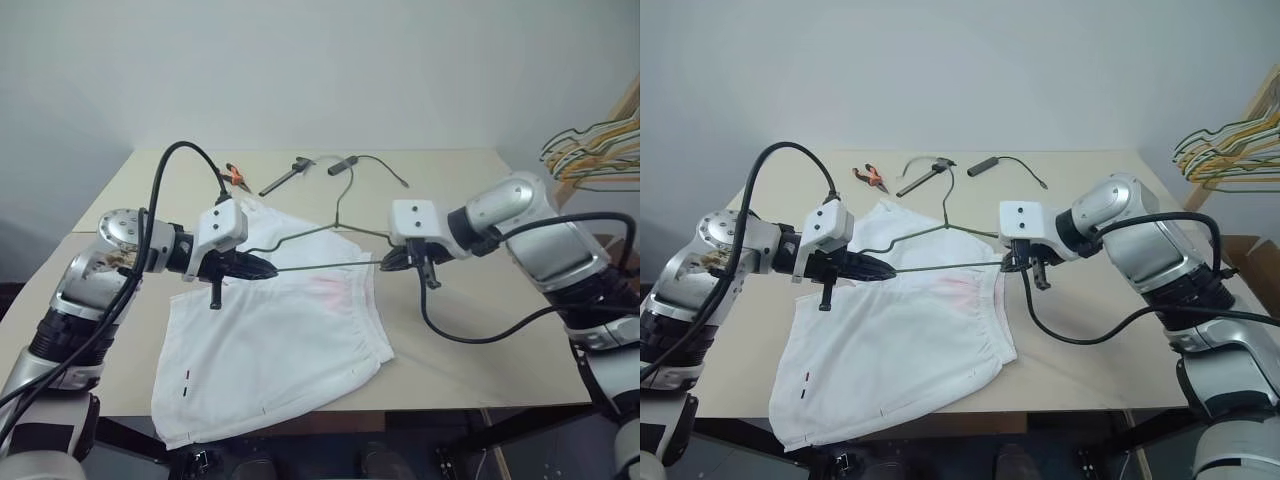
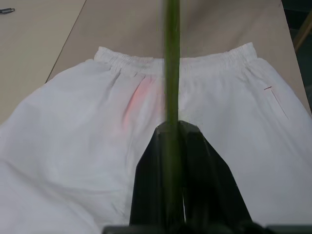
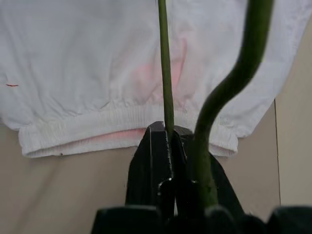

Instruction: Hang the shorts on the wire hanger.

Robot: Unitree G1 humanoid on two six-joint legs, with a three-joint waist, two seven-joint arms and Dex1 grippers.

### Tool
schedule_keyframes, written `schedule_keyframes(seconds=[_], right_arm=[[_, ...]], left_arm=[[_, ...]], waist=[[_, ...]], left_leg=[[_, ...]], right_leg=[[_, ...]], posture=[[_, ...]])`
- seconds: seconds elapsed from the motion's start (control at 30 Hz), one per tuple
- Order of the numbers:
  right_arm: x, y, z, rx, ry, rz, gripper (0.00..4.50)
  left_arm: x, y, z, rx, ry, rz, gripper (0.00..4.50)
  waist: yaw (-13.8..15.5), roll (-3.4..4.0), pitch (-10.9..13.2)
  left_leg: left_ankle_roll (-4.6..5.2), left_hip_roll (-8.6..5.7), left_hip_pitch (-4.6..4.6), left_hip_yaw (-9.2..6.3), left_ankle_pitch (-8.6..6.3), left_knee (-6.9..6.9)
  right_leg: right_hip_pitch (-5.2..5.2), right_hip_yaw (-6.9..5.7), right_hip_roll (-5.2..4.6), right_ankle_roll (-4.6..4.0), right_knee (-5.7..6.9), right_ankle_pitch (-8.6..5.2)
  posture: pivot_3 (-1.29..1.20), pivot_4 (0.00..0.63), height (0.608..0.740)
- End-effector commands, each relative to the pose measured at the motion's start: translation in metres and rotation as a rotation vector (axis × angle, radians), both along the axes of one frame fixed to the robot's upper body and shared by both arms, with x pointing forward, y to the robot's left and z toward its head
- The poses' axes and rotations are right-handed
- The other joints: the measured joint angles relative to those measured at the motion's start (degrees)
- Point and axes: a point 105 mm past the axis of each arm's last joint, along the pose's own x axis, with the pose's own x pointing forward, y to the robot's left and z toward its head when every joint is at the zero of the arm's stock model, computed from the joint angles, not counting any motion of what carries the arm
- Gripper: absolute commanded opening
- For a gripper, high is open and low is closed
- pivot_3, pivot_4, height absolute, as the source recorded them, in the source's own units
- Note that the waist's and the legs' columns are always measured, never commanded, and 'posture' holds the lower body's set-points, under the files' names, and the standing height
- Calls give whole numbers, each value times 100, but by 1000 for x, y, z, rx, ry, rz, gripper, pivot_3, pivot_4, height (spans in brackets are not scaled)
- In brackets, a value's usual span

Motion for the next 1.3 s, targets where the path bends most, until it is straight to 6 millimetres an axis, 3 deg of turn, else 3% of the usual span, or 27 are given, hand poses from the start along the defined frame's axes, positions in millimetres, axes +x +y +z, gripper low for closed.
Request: schedule_keyframes(seconds=[0.03,0.07,0.23,0.4,0.53,0.57,0.67,0.83,1.03,1.3], right_arm=[[-5,2,18,49,-48,15,13],[-7,2,17,56,-38,18,13],[-22,-11,11,89,45,5,0],[-36,-49,-11,121,181,-163,0],[-51,-90,-36,182,324,-393,0],[-55,-99,-44,202,364,-456,0],[-64,-121,-70,264,484,-647,0],[-71,-138,-104,295,737,-965,0],[-66,-129,-106,308,865,-1007,0],[-73,-125,-102,267,900,-942,0]], left_arm=[[-2,-6,8,-1,-47,-50,0],[-2,-6,7,-3,-45,-57,0],[-5,1,5,-58,-60,-110,1389],[8,25,11,-143,-93,6,3001],[1,44,30,-232,-189,47,4338],[-4,47,33,-245,-195,45,4484],[-23,47,38,-271,-174,13,4484],[-44,32,36,-311,-171,-2,4484],[-48,28,35,-309,-161,15,4484],[-53,27,35,-301,-157,16,4484]], waist=[[-5,0,0],[-6,0,0],[-3,0,0],[9,-1,0],[10,-1,-1],[3,-2,-1],[-5,-3,-2],[2,-3,-2],[3,-3,-1],[43,-3,-1]], left_leg=[[0,0,0,0,0,1],[0,0,0,1,0,1],[0,0,-2,0,0,1],[1,0,-1,-3,0,6],[3,0,-2,-3,-2,8],[4,0,-2,-3,-3,8],[5,1,3,-1,-3,8],[4,2,38,1,-2,10],[5,2,100,-1,-3,0],[6,0,94,-1,-4,-26]], right_leg=[[0,0,0,0,0,0],[0,0,0,0,-1,0],[0,-1,0,0,-2,0],[6,-5,-1,0,-2,0],[6,-5,-2,0,-4,0],[7,-5,-2,0,-6,0],[11,-3,-2,0,-4,0],[42,1,-2,-3,-1,2],[105,0,-1,-3,-16,1],[102,-1,-2,-1,-43,1]], posture=[[-45,0,740],[-45,0,740],[-47,0,740],[-46,0,740],[-28,0,740],[-27,0,740],[-23,0,740],[-9,0,740],[5,3,740],[21,0,740]])
